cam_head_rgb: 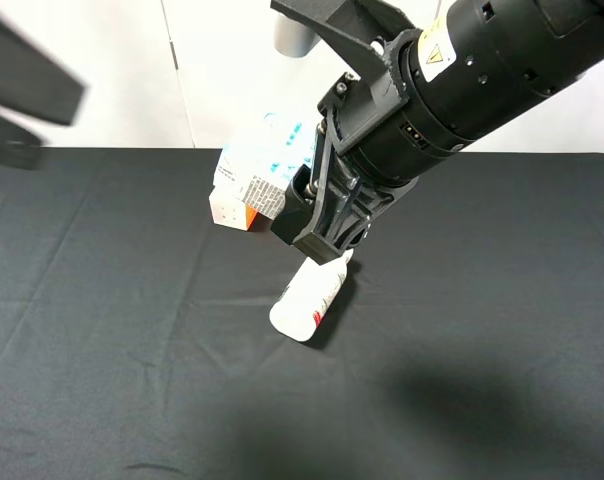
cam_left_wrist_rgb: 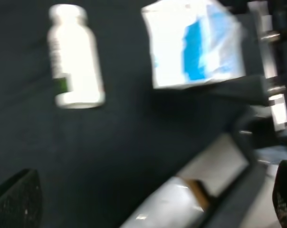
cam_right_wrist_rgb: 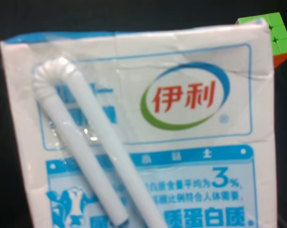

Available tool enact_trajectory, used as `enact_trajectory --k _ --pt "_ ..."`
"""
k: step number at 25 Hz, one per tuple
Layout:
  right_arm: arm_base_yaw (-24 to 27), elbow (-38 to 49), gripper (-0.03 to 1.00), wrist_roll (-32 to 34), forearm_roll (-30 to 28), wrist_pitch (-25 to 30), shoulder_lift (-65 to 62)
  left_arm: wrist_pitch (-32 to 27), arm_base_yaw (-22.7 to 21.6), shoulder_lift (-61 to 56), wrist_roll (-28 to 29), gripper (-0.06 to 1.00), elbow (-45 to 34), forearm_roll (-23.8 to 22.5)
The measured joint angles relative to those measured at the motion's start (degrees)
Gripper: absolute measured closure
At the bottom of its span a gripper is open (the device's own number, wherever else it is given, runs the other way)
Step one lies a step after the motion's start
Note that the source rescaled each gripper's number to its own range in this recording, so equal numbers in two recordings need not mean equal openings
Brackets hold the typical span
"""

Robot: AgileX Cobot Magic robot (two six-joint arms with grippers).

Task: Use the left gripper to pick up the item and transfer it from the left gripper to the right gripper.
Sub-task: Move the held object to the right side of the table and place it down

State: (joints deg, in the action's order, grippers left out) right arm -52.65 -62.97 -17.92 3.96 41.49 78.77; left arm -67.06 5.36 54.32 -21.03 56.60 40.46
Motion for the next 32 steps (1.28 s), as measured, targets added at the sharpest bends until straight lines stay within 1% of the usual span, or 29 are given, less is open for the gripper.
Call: enact_trajectory --k 2,6,8,9,12,14,17,20,25,32 --pt "0.0 0.0 0.94 0.0 0.0 0.0 0.0 -0.06 -0.76 -4.34 3.94 -0.05 0.0 -6.55" --pt "0.0 0.0 0.94 0.0 0.0 0.0 0.0 -0.12 -0.88 -12.08 12.4 -0.05 0.0 -19.89" --pt "0.0 0.0 0.94 0.0 0.0 0.0 0.0 -0.12 -0.88 -16.07 15.87 -0.05 0.0 -25.73" --pt "0.0 0.0 0.94 0.0 0.0 0.0 0.0 -0.12 -0.88 -17.96 17.47 -0.05 0.0 -28.56" --pt "0.0 0.0 0.94 0.0 0.0 0.0 0.0 -0.12 -0.88 -23.32 21.03 -0.05 0.0 -33.95" --pt "0.0 0.0 0.94 0.0 0.0 0.0 0.0 -0.07 -0.88 -26.53 22.1 -0.05 -0.08 -35.63" --pt "0.0 0.0 0.94 0.2 0.0 0.0 0.0 -0.07 -0.88 -31.22 22.61 -0.05 -1.2 -36.85" --pt "0.0 0.0 0.95 1.11 0.0 0.0 0.0 -0.07 -0.88 -36.08 22.61 -0.05 -4.1 -38.25" --pt "0.0 0.0 0.96 1.7 0.25 0.0 0.0 -0.07 -0.88 -43.12 22.09 -0.05 -12.77 -41.49" --pt "0.0 0.0 0.96 3.37 0.44 0.0 0.0 -0.07 -0.88 -51.96 21.58 -0.05 -22.03 -43.23"
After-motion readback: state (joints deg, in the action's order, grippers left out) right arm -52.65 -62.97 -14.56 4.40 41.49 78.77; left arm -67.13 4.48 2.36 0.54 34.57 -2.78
